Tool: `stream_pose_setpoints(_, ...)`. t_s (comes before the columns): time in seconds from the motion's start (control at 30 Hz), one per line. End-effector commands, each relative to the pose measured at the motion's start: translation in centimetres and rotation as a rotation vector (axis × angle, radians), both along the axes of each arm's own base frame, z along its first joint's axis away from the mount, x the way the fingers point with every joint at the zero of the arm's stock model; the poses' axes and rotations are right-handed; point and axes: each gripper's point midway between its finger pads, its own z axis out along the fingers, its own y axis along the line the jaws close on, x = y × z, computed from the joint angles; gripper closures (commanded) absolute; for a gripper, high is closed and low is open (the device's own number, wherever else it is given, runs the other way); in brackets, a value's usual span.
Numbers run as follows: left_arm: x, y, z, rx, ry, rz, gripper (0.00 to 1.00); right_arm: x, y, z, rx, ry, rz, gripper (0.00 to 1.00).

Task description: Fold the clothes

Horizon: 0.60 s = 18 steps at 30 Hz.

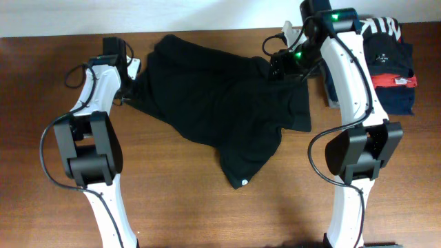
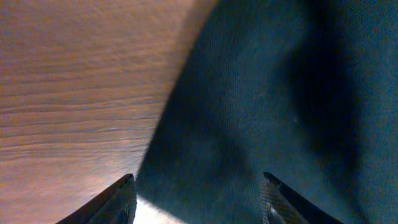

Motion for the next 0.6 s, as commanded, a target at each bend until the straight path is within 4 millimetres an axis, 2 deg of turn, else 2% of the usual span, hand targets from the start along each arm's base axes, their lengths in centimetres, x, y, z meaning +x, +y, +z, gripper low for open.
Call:
stream_pose_setpoints(0.0, -0.5, 0.0, -2.2, -0.006, 0.043, -0.018, 0.38, -0.8, 1.3, 1.7, 0.008, -0.027, 0.031, 0.30)
stream_pose_setpoints(0.07, -0.5, 0.2, -2.4, -0.006, 0.046, -0.015, 0.39, -1.1, 1.6, 1.6, 0.000, -0.019, 0.040, 0.31)
stream_pose_setpoints(0.13, -0.5, 0.2, -2.4, -0.005, 0.043, -0.014, 0.51, -1.4, 2.0, 1.6, -0.001, -0.011, 0.049, 0.34)
stream_pose_setpoints(0.17, -0.5, 0.3, -2.4, -0.006, 0.043, -0.013, 0.64, -1.5, 2.2, 1.6, -0.001, -0.006, 0.054, 0.35)
stream_pose_setpoints(0.3, -1.5, 0.1, -2.6, -0.014, 0.085, -0.003, 0.99, -2.7, 2.9, 1.4, -0.007, 0.031, 0.074, 0.41)
stream_pose_setpoints(0.43, -3.6, 0.2, -2.9, -0.019, 0.168, 0.030, 0.99, -3.4, 2.9, 1.3, -0.011, 0.061, 0.074, 0.45)
stream_pose_setpoints(0.57, -6.2, 1.9, -2.4, -0.004, 0.254, 0.174, 1.00, -3.7, 2.8, 1.3, -0.013, 0.076, 0.069, 0.45)
